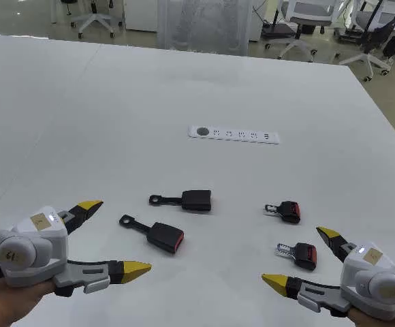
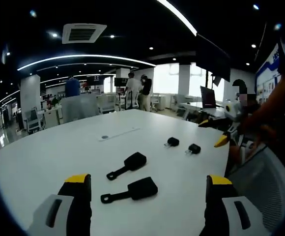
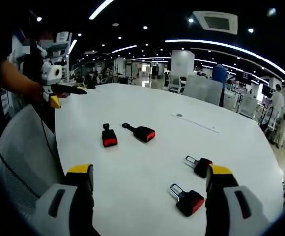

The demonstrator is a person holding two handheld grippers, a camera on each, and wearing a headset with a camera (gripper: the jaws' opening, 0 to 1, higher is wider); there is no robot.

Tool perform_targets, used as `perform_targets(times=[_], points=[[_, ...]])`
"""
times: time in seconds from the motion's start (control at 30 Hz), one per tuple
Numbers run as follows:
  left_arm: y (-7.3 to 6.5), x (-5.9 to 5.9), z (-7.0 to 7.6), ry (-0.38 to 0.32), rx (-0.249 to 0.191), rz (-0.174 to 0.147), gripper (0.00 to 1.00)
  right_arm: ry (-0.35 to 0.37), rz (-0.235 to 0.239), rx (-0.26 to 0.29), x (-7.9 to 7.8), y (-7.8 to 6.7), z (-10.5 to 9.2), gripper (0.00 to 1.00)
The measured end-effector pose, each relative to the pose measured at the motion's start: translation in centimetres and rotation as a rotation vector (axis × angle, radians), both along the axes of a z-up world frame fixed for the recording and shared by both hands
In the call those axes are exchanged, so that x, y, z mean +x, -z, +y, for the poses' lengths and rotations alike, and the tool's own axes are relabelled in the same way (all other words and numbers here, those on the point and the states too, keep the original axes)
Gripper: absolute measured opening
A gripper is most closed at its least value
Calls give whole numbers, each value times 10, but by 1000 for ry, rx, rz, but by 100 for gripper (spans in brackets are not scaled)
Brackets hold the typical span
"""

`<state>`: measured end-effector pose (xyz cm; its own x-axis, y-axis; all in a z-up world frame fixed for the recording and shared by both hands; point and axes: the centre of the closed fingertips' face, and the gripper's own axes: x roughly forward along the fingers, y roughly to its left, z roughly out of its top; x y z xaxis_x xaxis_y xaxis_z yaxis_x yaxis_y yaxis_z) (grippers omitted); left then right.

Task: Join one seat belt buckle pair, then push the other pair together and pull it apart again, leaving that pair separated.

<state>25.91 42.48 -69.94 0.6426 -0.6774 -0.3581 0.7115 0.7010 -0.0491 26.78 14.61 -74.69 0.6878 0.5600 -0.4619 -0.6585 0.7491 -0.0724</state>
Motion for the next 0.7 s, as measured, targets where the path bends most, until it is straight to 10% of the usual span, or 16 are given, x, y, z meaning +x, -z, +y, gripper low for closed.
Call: perform_targets(times=[0.7], points=[[0, 2, 2, 0, -3, -1, 99, 2, 3, 3, 1, 1, -1, 97]])
